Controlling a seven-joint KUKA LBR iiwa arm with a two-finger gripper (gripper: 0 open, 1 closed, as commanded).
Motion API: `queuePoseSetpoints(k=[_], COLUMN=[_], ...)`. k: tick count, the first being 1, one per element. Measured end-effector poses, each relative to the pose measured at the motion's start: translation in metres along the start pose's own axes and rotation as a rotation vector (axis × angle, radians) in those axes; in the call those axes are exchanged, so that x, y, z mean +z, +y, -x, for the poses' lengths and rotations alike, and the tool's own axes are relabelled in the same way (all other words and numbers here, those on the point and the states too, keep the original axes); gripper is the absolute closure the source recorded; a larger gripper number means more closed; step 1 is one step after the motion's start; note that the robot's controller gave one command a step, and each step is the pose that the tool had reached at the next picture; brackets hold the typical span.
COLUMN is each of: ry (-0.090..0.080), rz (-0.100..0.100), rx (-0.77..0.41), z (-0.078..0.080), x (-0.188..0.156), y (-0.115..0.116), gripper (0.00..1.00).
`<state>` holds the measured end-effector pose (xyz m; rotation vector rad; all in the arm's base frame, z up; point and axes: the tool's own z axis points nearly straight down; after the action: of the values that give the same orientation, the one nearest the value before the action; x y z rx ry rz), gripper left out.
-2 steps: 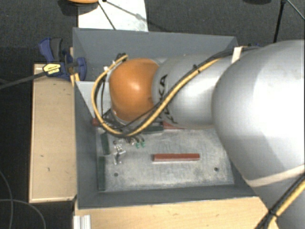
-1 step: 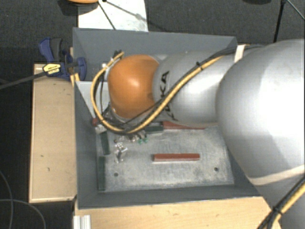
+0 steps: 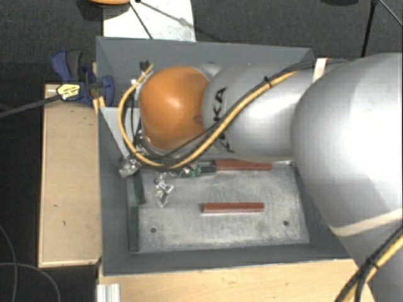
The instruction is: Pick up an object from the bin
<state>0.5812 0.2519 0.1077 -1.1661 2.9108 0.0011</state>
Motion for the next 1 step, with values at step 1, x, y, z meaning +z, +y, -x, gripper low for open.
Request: queuePoseSetpoints(k=[1], ry=[0.01], rz=[-0.004], rx=[-0.137], z=[0.0003], x=[0.0365], y=[-0.0086], gripper=[0.0])
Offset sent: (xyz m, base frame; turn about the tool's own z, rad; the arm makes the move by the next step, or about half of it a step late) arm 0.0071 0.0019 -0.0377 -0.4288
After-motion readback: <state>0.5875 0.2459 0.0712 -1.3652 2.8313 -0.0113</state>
